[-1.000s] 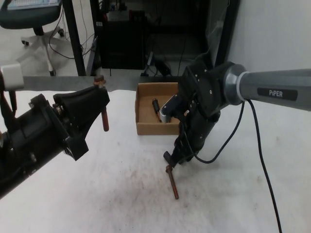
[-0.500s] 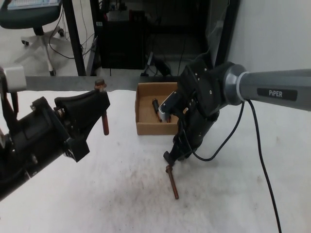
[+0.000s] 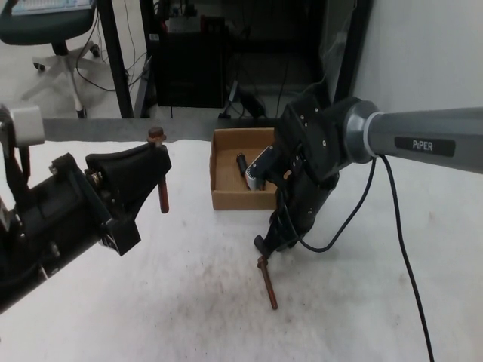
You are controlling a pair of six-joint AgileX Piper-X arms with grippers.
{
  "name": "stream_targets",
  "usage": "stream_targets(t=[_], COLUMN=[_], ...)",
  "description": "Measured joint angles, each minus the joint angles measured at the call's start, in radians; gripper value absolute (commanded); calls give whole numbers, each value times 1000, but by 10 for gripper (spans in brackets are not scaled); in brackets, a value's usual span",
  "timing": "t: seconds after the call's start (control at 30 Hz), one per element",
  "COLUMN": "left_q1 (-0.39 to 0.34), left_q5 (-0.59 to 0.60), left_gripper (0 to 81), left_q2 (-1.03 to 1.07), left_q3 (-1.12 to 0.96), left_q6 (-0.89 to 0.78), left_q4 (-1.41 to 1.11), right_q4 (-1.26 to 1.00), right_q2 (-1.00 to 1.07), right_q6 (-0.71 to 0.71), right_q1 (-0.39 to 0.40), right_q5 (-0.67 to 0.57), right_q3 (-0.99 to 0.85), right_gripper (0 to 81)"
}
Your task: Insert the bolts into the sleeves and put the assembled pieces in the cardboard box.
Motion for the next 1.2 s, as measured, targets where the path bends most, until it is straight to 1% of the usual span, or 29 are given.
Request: stream_targets(t=[0.03, 0.07, 0.13, 0.17, 0.27, 0.37, 0.47, 0.5, 0.53, 0.57, 0.6, 0.63, 0.67, 0.7, 0.73, 0.77, 0.83, 0.87, 0.93, 0.97, 1.0, 1.1, 1.13, 1.2], left_q1=[0, 0, 0, 0, 0, 0, 0, 0, 0, 0, 0, 0, 0, 0, 0, 0, 0, 0, 0, 0, 0, 0, 0, 0], left_q5=[0, 0, 0, 0, 0, -1, -23, -66, -134, -166, -166, -193, -213, -213, -229, -230, -192, -159, -62, -62, 4, 161, 188, 225], left_gripper=[4, 4, 4, 4, 4, 4, 4, 4, 4, 4, 4, 4, 4, 4, 4, 4, 4, 4, 4, 4, 4, 4, 4, 4], left_q2=[0, 0, 0, 0, 0, 0, 0, 0, 0, -2, -2, -2, -2, -2, 2, 8, 43, 60, 98, 98, 118, 179, 196, 230], left_q3=[0, 0, 0, 0, 0, 0, 2, 2, 2, 2, 2, 2, 2, -2, -4, -7, -25, -35, -70, -70, -95, -187, -215, -282], left_q6=[0, 0, 0, 0, 0, 0, -2, -25, -89, -135, -135, -188, -246, -246, -338, -378, -465, -494, -540, -540, -557, -573, -573, -546], left_q4=[0, 0, 0, 0, 0, -6, -78, -147, -219, -250, -273, -296, -299, -315, -326, -341, -394, -410, -431, -433, -436, -448, -449, -450], right_q4=[3, 6, 11, 14, 20, 34, 54, 66, 87, 87, 91, 93, 93, 93, 93, 90, 79, 58, 26, 5, 3, -60, -63, -105], right_q2=[0, 0, 0, 0, 0, -15, -39, -59, -111, -117, -146, -220, -263, -306, -346, -385, -449, -511, -566, -598, -603, -690, -690, -740], right_q6=[0, 0, 0, 0, 8, 69, 109, 122, 131, 140, 143, 154, 179, 191, 209, 213, 218, 224, 224, 224, 224, 226, 226, 228], right_q1=[0, 0, 0, 2, 2, 2, 1, 0, 0, 0, 0, 0, 0, 0, 0, 0, 0, 0, 0, 0, 0, 0, 0, 7], right_q5=[3, 8, 25, 26, 28, 40, 53, 54, 53, 46, 45, 27, -20, -50, -117, -155, -239, -345, -456, -516, -527, -658, -658, -699], right_q3=[0, 0, 0, -2, -2, -2, 8, 13, 14, 14, 14, 14, 14, 14, 14, 14, 14, 23, 48, 71, 76, 166, 173, 240], right_gripper=[215, 160, 18, 5, 8, 8, 8, 8, 8, 8, 8, 8, 8, 8, 8, 8, 8, 8, 8, 8, 8, 8, 8, 8])
